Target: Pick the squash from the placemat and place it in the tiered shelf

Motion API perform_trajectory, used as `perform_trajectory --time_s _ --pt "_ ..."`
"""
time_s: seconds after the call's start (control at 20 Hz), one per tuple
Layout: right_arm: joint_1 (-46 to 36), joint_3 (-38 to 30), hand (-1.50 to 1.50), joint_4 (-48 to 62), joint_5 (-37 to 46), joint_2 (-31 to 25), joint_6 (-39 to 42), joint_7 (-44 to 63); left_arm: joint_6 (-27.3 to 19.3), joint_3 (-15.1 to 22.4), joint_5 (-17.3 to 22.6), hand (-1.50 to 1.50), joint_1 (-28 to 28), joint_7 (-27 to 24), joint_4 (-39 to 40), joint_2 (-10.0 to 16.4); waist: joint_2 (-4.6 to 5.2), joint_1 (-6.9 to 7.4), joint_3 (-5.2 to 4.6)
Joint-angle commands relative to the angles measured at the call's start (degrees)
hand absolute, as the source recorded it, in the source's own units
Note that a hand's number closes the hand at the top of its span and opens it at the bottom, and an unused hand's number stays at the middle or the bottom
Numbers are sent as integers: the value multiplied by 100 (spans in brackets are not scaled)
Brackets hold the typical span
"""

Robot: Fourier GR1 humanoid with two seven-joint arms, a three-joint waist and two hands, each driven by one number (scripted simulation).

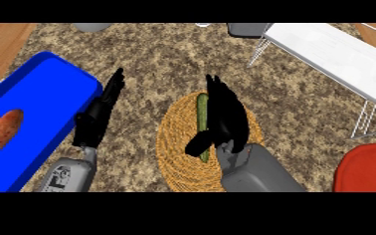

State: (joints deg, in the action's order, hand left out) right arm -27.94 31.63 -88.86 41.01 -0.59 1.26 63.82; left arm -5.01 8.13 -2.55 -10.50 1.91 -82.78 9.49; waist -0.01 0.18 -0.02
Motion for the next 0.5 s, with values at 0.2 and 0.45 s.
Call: perform_trajectory --time_s 0.2,0.45 --pt "-5 -1 -150 544 47 56 -221 459 -72 20 -215 0 -225 252 -29 -141 1 2 2" --pt "446 140 -150 264 300 56 -205 460 155 -54 -89 0 213 -42 -167 -118 -7 -15 1"
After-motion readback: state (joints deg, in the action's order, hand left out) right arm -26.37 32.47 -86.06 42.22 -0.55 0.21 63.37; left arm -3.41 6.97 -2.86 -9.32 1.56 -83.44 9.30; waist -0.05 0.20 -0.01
